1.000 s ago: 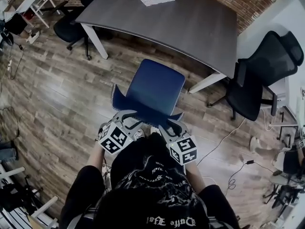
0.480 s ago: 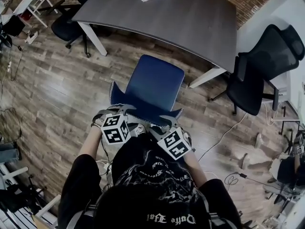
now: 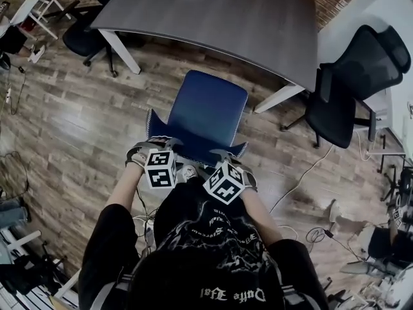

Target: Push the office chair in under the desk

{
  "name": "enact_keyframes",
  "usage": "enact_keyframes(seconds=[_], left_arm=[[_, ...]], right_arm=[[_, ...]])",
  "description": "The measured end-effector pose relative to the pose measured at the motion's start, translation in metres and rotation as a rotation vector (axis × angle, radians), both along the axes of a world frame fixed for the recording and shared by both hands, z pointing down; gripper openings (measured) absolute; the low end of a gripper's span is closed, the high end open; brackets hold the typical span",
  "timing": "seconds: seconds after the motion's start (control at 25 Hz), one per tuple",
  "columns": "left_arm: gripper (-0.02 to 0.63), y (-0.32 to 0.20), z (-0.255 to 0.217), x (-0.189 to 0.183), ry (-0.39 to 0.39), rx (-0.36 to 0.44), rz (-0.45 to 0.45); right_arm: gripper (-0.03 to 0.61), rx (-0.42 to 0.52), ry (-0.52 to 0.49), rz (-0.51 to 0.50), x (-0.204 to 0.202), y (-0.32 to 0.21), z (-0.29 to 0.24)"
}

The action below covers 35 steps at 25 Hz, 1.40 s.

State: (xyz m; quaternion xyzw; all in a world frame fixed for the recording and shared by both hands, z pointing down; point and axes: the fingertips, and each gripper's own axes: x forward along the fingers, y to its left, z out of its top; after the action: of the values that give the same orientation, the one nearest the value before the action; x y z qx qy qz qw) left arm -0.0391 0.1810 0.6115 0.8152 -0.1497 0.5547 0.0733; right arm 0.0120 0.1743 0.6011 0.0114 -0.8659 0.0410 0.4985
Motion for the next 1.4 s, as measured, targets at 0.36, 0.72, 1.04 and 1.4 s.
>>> enact_keyframes(seconds=[0.36, 0.72, 1.04, 1.4], left_arm=[[0.250, -0.001, 0.011, 0.001, -0.036, -0.054, 0.056], [0.239, -0.003, 0.028, -0.004, -0.067, -0.065, 0.073], [0.209, -0.008, 0.046, -0.007, -0.112, -0.036, 0.106], [0.126, -0.015, 0.049, -0.009, -0.115, -0.033, 0.097]], right_arm=[[0.232, -0.027, 0.084, -0.044, 0.000, 0.004, 0.025], [0.230, -0.002, 0.163, -0.074, 0.002, 0.003, 0.046], [0.187, 0.007, 0.195, -0.064, 0.001, -0.007, 0.055], [0.138, 0.052, 0.181, -0.053, -0.001, -0.008, 0.055]])
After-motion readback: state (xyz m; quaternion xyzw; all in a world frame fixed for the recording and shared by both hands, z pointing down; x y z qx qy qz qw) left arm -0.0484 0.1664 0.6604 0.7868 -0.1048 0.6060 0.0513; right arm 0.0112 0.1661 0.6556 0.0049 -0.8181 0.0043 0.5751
